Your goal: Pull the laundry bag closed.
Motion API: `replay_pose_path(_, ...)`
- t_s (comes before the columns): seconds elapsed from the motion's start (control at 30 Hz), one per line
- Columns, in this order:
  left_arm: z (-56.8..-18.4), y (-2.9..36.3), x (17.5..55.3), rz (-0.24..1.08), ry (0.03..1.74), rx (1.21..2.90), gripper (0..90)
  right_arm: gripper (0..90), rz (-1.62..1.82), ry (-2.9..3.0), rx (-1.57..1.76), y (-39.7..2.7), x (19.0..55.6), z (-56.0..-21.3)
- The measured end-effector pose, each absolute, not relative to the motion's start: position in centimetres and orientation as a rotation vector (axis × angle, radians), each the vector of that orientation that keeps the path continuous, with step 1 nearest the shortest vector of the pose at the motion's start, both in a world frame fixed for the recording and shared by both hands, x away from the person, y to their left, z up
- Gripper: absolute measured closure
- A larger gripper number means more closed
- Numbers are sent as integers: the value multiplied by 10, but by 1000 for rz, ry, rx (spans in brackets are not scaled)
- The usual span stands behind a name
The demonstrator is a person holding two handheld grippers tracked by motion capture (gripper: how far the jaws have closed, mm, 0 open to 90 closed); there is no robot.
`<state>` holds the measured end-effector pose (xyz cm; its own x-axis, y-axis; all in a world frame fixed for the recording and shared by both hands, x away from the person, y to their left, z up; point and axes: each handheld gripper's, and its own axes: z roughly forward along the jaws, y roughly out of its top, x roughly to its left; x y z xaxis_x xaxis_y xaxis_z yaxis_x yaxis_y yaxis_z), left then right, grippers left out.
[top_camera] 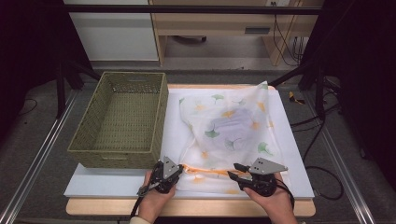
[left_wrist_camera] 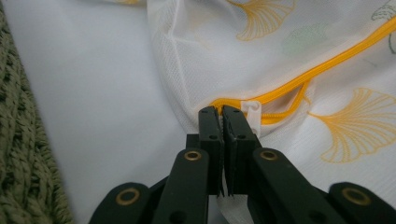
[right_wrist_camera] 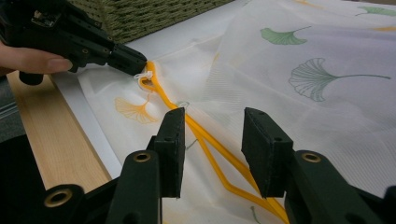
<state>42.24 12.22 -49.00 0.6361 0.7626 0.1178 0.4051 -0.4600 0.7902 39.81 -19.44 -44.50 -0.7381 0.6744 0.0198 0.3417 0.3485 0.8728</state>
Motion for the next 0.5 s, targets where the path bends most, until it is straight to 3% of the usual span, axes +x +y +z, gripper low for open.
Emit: replay_pose_path(0.5,-443,125,402,701,846,1960,882,716,1296,2375,785,-142,388,-426)
